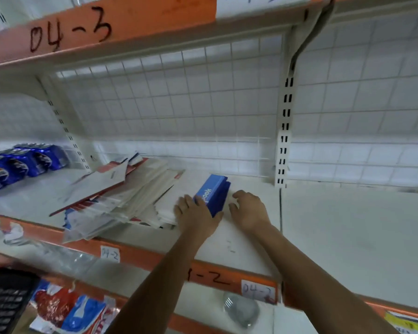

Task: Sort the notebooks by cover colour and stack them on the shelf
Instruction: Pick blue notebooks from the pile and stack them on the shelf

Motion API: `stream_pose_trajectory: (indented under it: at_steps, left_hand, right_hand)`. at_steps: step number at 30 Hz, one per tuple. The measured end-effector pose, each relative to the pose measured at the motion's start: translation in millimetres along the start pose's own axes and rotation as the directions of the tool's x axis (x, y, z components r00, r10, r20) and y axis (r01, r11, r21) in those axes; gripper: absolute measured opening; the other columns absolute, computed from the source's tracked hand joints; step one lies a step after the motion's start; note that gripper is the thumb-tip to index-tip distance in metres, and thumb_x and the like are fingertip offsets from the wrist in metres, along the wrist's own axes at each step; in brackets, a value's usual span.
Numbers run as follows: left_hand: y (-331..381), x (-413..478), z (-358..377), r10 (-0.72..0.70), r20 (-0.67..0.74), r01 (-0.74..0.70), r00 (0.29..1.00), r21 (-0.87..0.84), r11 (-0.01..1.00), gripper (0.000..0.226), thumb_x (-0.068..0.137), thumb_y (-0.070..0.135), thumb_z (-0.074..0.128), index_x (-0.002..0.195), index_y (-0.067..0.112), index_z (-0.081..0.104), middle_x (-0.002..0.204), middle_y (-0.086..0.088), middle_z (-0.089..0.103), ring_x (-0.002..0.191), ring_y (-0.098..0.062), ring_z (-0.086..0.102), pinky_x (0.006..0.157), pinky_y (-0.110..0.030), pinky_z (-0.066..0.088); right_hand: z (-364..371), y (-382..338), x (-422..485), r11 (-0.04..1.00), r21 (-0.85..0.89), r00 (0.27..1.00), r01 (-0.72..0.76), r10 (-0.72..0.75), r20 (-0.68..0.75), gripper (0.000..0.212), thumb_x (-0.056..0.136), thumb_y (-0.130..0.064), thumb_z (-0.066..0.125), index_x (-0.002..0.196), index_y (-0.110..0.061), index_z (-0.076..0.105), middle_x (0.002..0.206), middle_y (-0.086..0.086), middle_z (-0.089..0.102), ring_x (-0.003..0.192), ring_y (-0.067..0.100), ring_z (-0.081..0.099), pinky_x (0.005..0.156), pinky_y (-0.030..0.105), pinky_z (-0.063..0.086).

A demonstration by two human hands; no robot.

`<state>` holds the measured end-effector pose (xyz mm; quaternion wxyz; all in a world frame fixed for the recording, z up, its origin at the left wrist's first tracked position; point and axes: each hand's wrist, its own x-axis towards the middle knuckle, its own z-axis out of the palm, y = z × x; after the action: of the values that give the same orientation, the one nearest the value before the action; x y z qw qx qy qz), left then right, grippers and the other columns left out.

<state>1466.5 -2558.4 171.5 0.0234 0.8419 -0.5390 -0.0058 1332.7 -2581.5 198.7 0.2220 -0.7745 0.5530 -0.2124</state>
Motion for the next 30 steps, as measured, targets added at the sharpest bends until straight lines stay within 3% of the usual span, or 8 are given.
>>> stream_pose_trajectory:
  at_steps: [6, 10, 15, 17, 21, 25, 27, 30]
  left_hand:
    - [19.2, -4.5, -11.9, 0.251, -0.1, -0.236, 0.963, 0.144, 0.961, 0.04, 0.098, 0.024, 0.041, 0.134, 0.006, 0.042, 0.126, -0.014, 0.053, 0.113, -0.03, 0.051, 0.09, -0.039, 0.044]
    - [12.3, -2.2, -39.3, 0.499, -0.202, -0.497, 0.843, 0.063, 0.865, 0.03, 0.099, 0.03, 0.039, 0.11, 0.015, 0.063, 0.099, -0.006, 0.066, 0.089, -0.026, 0.062, 0.072, -0.035, 0.046]
    - [3.5, 2.6, -48.8, 0.503, -0.598, -0.67, 0.624, -0.078, 0.738, 0.026, 0.087, 0.035, 0.065, 0.106, 0.018, 0.066, 0.102, -0.002, 0.069, 0.094, -0.019, 0.061, 0.08, -0.031, 0.047]
    - [9.2, -1.0, -46.5, 0.158, -0.696, -0.521, 0.7, -0.348, 0.779, 0.059, 0.084, 0.036, 0.069, 0.135, 0.013, 0.048, 0.134, -0.006, 0.054, 0.122, -0.02, 0.047, 0.103, -0.034, 0.037]
    - [27.3, -8.8, -40.3, -0.144, -0.316, -0.187, 0.938, -0.808, 0.558, 0.063, 0.095, 0.036, 0.051, 0.146, 0.006, 0.027, 0.15, -0.012, 0.032, 0.137, -0.024, 0.031, 0.109, -0.028, 0.025]
    - [30.5, -0.6, -15.3, -0.092, -0.072, 0.057, 0.993, -0.394, 0.917, 0.072, 0.095, 0.047, 0.042, 0.15, 0.009, 0.015, 0.155, -0.023, 0.014, 0.143, -0.038, 0.013, 0.113, -0.051, 0.018]
    - [28.1, -0.8, -6.4, -0.122, 0.045, 0.128, 0.991, -0.175, 0.976, 0.085, 0.093, 0.058, 0.038, 0.151, 0.007, 0.001, 0.155, -0.026, 0.002, 0.144, -0.042, 0.001, 0.113, -0.057, 0.007]
    - [26.7, -4.6, -0.2, -0.091, -0.026, 0.091, 0.995, -0.01, 0.996, 0.078, 0.093, 0.056, 0.039, 0.148, 0.006, 0.015, 0.148, -0.02, 0.028, 0.135, -0.037, 0.028, 0.108, -0.05, 0.028]
  right_hand:
    - [-8.5, 3.1, 9.1, 0.998, -0.009, 0.997, 0.066, -0.066, -0.04, 0.05, 0.08, -0.007, 0.055, 0.129, -0.007, 0.051, 0.131, 0.008, 0.054, 0.121, 0.026, 0.049, 0.095, 0.029, 0.04]
    - [-14.3, 19.4, 18.0, 0.951, -0.182, 0.968, 0.25, -0.24, 0.071, 0.076, 0.074, 0.0, 0.061, 0.144, -0.013, 0.033, 0.148, 0.006, 0.038, 0.14, 0.024, 0.027, 0.111, 0.031, 0.028]
    - [-24.8, 20.3, 20.1, 0.91, -0.377, 0.922, 0.175, -0.286, -0.262, 0.026, 0.091, -0.02, 0.052, 0.112, -0.018, 0.067, 0.105, 0.008, 0.069, 0.104, 0.03, 0.058, 0.087, 0.035, 0.036]
    - [-31.9, 18.2, 18.0, 0.923, -0.363, 0.878, 0.13, -0.277, -0.39, 0.023, 0.094, -0.022, 0.05, 0.101, -0.013, 0.069, 0.087, 0.009, 0.069, 0.083, 0.031, 0.06, 0.072, 0.033, 0.037]
    - [-47.1, 7.9, 13.9, 0.991, -0.068, 0.85, 0.118, -0.137, -0.509, 0.025, 0.096, -0.022, 0.046, 0.093, -0.003, 0.062, 0.082, 0.012, 0.061, 0.067, 0.025, 0.051, 0.058, 0.03, 0.039]
    - [-58.0, 5.5, 9.2, 0.985, 0.053, 0.83, 0.166, -0.11, -0.547, 0.021, 0.097, -0.016, 0.044, 0.098, -0.002, 0.059, 0.088, 0.015, 0.062, 0.074, 0.03, 0.058, 0.064, 0.035, 0.047]
    - [-61.6, 9.1, 6.0, 0.983, 0.081, 0.843, 0.166, -0.099, -0.528, 0.022, 0.098, -0.014, 0.041, 0.107, -0.002, 0.058, 0.092, 0.015, 0.064, 0.076, 0.03, 0.059, 0.063, 0.033, 0.046]
    - [-66.2, 14.5, 3.8, 0.981, 0.15, 0.866, 0.124, -0.033, -0.499, 0.026, 0.1, -0.014, 0.037, 0.115, 0.0, 0.052, 0.098, 0.017, 0.066, 0.081, 0.032, 0.061, 0.066, 0.034, 0.045]
